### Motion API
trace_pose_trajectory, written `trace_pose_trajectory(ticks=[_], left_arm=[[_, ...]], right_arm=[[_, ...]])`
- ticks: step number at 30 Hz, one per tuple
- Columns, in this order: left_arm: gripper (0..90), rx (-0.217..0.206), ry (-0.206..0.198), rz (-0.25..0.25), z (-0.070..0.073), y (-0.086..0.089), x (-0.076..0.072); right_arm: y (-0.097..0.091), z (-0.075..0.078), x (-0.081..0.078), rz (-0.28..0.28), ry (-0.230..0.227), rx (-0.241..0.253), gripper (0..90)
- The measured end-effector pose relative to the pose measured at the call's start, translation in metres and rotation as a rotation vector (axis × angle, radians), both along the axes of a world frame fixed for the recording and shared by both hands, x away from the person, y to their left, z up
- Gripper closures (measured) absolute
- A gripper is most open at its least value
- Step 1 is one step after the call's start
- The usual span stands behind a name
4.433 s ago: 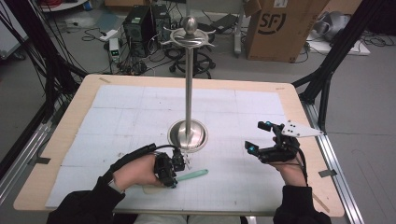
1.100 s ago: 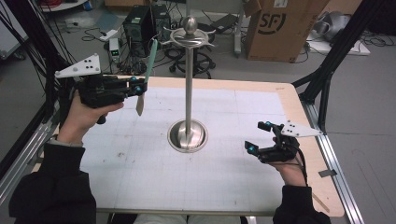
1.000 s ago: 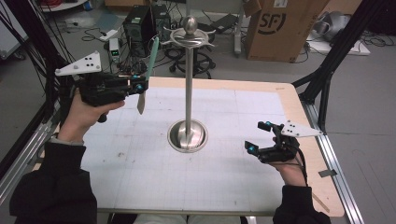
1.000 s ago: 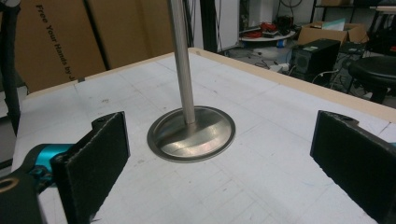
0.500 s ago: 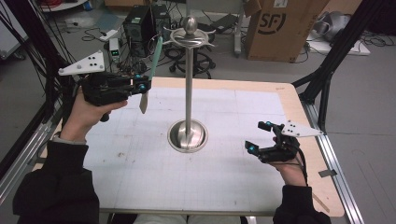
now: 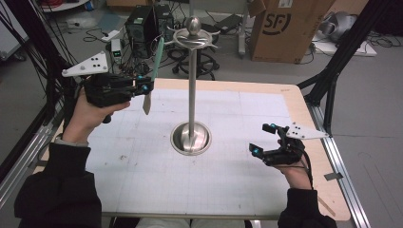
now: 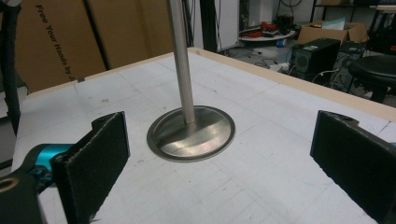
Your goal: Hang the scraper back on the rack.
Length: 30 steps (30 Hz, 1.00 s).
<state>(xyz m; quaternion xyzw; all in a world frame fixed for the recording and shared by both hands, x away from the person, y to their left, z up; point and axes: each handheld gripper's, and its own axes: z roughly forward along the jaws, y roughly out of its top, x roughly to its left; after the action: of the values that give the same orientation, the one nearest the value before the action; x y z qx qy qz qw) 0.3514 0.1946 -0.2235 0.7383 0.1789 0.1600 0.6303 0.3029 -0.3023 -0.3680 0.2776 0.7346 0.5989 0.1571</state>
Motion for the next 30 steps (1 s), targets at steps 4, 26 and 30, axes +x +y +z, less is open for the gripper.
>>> trace_pose_trajectory(ticks=[4,26,30], left_arm=[[80.2,-0.003,0.001,0.001,0.0,0.0,0.001],[80.2,0.006,0.026,0.009,-0.011,-0.014,0.01],[80.0,0.004,0.031,0.012,-0.013,-0.019,0.01]], right_arm=[[0.0,0.0,0.0,-0.003,-0.003,0.002,3.7],[0.001,0.0,0.0,0.001,-0.005,-0.004,3.7],[0.0,0.0,0.0,0.001,-0.003,-0.004,3.8]])
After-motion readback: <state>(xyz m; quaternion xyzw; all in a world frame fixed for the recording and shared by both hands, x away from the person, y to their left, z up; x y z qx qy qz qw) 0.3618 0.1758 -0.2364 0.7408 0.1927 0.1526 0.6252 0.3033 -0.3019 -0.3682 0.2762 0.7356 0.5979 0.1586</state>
